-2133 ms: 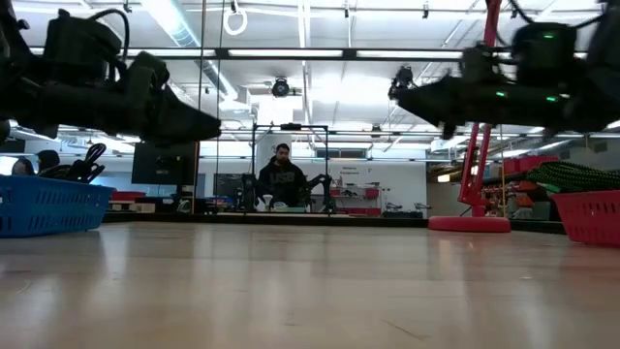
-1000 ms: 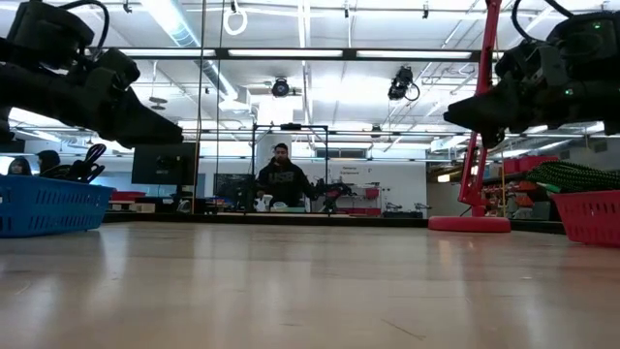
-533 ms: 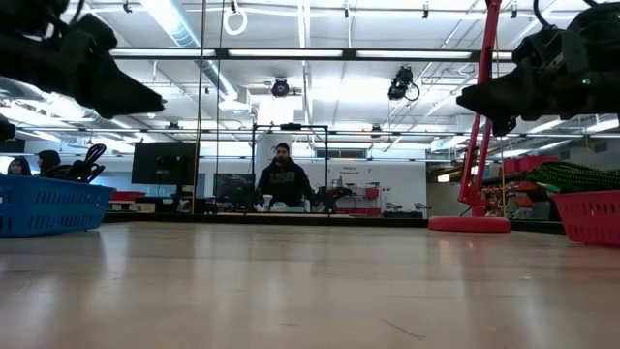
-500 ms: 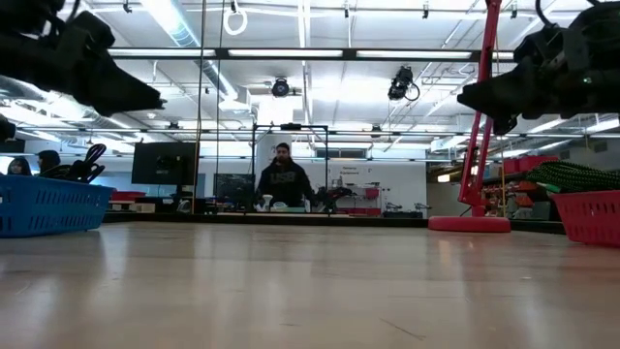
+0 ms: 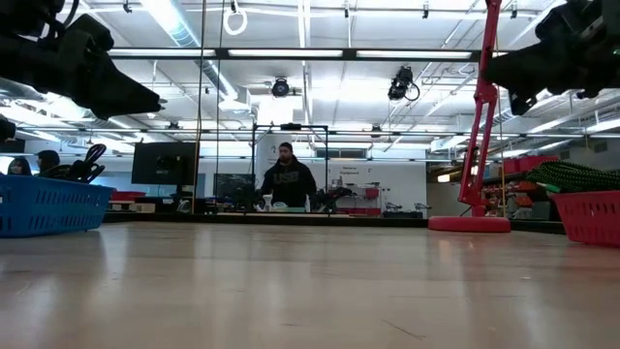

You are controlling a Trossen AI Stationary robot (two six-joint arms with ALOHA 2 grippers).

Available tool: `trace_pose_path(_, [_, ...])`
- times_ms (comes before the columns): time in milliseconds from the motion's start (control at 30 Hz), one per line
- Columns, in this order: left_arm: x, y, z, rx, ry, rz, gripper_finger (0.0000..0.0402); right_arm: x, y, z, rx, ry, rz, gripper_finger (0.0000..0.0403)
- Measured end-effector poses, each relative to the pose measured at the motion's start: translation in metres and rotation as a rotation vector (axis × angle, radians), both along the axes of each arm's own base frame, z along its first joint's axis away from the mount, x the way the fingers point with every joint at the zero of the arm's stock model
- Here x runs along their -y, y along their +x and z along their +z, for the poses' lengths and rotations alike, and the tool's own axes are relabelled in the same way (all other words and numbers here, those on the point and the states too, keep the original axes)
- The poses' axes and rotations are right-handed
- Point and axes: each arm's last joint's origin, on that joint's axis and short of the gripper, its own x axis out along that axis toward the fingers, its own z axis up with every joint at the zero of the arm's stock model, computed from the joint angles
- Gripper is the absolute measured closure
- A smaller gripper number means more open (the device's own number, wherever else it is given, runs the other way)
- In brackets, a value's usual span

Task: Pick & Place USB Port
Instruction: Return to Home Position

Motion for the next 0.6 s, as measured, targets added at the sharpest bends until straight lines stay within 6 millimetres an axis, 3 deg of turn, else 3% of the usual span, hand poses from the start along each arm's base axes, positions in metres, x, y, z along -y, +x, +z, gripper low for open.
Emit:
trace_pose_path(133, [0.0, 0.0, 0.0, 0.001, -0.004, 0.004, 0.02, -0.002, -0.009, 0.007, -0.055, 0.008, -0.017, 0.0303])
trace_pose_path(600, [-0.001, 0.0, 0.001, 0.063, -0.114, 0.059, 0.02, 0.002, -0.008, -0.01, -0.136, 0.179, -0.162, 0.0303])
